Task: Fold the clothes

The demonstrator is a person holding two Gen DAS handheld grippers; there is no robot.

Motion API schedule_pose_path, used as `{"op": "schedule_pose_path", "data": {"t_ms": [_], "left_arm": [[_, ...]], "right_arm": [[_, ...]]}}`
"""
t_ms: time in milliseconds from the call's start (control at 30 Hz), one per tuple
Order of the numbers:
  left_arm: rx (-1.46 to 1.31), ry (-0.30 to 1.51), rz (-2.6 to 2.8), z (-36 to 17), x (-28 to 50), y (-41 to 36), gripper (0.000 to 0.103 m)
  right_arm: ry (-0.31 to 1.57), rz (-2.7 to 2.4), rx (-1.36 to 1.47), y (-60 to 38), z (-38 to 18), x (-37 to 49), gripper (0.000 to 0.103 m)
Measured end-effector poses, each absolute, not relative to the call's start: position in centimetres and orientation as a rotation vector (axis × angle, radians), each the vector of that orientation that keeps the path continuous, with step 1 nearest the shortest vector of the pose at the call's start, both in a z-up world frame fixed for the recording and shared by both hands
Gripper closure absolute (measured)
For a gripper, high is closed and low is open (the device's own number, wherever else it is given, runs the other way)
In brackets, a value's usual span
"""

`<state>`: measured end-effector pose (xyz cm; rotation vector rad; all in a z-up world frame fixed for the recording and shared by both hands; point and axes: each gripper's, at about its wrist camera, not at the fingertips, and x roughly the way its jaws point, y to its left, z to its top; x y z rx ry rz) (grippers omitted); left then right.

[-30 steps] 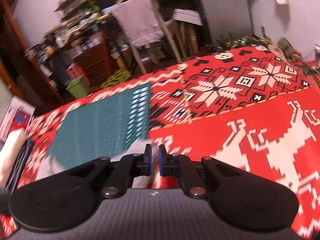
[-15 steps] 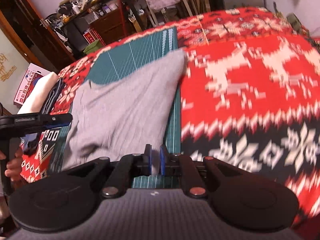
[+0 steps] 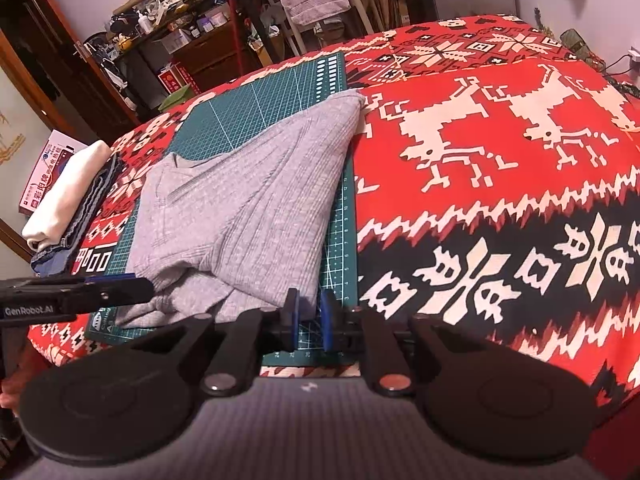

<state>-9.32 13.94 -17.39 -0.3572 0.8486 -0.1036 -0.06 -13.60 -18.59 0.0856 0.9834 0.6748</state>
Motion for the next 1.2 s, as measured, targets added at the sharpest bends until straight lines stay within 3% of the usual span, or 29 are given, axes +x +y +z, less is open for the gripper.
{"op": "schedule_pose_path", "data": {"t_ms": [33, 67, 200, 633, 933, 1067, 1200], "left_arm": [[-0.33, 0.841, -0.108, -17.4, -9.2, 13.6, 0.084], [-0.297, 0.844, -0.106, -17.4, -9.2, 13.3, 0.102], [-0.184, 0.841, -0.123, -16.7, -9.6, 12.2, 0.102], [0.051, 0.912, -0.139, -17.5, -9.6, 9.8, 0.101], [-0.076, 0.902, -0.11, -17.2, -9.9, 11.4, 0.095], [-0.128, 0.885, -0.121, -16.5, -10.4, 11.8, 0.086], [-0.167, 0.881, -0.11, -16.0, -11.0, 12.7, 0.085]], "right_arm": [[0.98, 0.676, 0.085, -13.5, -18.7, -0.1, 0.091], [0.976, 0.678, 0.081, -13.4, -18.8, -0.1, 0.091], [0.96, 0.676, 0.026, -12.9, -18.5, -0.3, 0.1], [0.963, 0.673, 0.005, -12.9, -18.4, -0.3, 0.1], [0.88, 0.707, -0.009, -12.8, -15.6, -1.1, 0.094], [0.846, 0.816, -0.028, -10.6, -14.3, -1.9, 0.094], [0.836, 0.941, -0.093, -6.5, -14.3, -3.3, 0.094]]}}
